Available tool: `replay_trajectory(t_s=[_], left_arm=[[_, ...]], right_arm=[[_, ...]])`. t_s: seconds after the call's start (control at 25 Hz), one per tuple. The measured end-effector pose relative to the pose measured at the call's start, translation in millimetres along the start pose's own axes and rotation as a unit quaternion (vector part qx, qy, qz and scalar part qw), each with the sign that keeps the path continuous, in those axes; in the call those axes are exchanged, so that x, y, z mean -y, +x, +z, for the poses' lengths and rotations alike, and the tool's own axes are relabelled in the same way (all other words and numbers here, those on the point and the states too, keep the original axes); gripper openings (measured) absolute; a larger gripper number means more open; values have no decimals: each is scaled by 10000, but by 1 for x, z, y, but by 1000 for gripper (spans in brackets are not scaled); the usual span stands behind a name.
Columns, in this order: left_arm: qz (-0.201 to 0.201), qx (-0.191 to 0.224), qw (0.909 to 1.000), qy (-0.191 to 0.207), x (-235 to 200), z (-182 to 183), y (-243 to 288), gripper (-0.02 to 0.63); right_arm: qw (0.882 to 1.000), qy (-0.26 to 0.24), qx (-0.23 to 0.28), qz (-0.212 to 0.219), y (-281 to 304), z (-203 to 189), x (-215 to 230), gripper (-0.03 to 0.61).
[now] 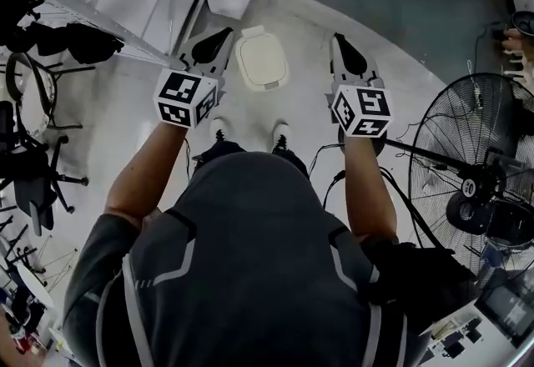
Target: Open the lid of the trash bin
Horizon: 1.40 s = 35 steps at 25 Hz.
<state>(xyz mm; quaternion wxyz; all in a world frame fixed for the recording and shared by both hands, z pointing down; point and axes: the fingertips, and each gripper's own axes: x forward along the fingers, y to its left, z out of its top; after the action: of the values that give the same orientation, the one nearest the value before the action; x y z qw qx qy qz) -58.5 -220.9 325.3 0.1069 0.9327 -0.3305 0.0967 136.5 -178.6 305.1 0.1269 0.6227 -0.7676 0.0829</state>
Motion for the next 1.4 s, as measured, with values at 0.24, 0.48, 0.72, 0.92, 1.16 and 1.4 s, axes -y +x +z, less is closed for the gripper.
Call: replay_trajectory(t_s=[0.24, 0.48, 0.72, 0.92, 1.16, 1.4], left_arm=[[272, -475, 9980, -302, 3, -54, 24, 9], [293, -907, 9938, -572, 11, -108, 40, 9], [497, -1267, 9880, -723, 13, -158, 54, 9], [467, -1620, 9853, -287, 18, -199, 73, 9], [430, -1944, 9789, -468, 15, -252, 94, 9], [389, -2219, 9720, -665, 18, -306, 104, 9]], right_arm=[[9976, -462, -494, 144, 32, -63, 12, 28], [9920, -502, -997, 596, 51, -130, 2, 28], [9869, -324, -1397, 740, 68, -189, 1, 28], [9835, -217, -1636, 747, 83, -233, 5, 28], [9786, 161, -1860, 863, 102, -282, -1, 28], [9724, 194, -2128, 934, 109, -340, -6, 28]])
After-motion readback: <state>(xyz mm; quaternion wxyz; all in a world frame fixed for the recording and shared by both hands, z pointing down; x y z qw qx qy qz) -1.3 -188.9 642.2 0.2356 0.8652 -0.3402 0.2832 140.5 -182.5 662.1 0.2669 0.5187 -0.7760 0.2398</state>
